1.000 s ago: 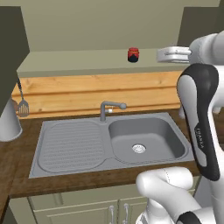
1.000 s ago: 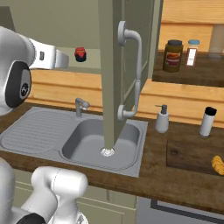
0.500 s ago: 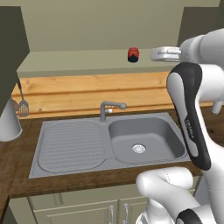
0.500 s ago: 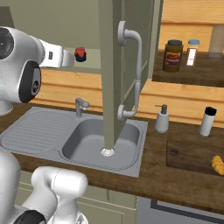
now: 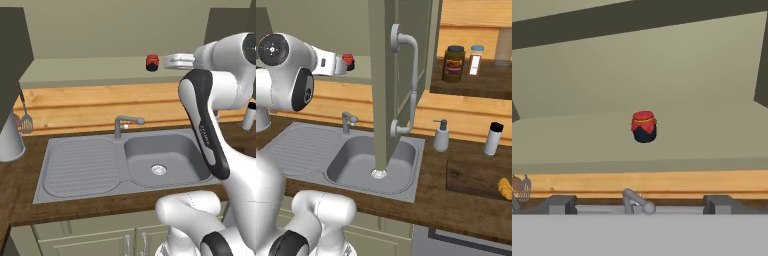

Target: From the different types of pastries on the counter, select a croissant and place it on the cutting board. Then retrieve a jar of jam from the cabinet and place it alongside the croissant on the cutting board.

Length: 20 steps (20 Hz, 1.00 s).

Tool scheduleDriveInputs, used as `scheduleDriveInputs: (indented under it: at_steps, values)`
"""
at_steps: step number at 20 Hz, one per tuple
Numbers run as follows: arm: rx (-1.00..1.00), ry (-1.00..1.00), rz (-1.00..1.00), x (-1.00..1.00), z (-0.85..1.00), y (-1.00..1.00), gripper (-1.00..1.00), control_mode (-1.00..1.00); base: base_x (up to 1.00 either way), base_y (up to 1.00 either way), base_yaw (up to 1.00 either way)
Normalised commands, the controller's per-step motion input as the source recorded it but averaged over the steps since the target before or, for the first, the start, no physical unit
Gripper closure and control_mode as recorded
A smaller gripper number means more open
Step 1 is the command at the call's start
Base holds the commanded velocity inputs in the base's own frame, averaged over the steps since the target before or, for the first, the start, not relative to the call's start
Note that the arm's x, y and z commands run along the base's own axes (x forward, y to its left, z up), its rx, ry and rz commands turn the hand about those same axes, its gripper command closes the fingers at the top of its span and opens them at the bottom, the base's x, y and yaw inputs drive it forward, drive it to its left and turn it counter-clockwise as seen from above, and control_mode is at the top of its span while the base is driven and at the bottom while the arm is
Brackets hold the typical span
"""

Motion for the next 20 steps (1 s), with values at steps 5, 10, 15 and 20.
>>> scheduleDriveInputs:
  at_steps: [5,10,15,20]
  values:
    - [0.0,0.0,0.0,0.47,-0.06,0.0,-1.0,-1.0,0.0,0.0,0.0]
    - [0.0,0.0,0.0,0.41,-0.04,0.0,-1.0,-1.0,0.0,0.0,0.0]
    - [0.0,0.01,0.0,0.19,-0.1,0.02,-1.0,-1.0,0.0,0.0,0.0]
    - [0.0,0.02,0.0,0.21,-0.14,0.05,-1.0,-1.0,0.0,0.0,0.0]
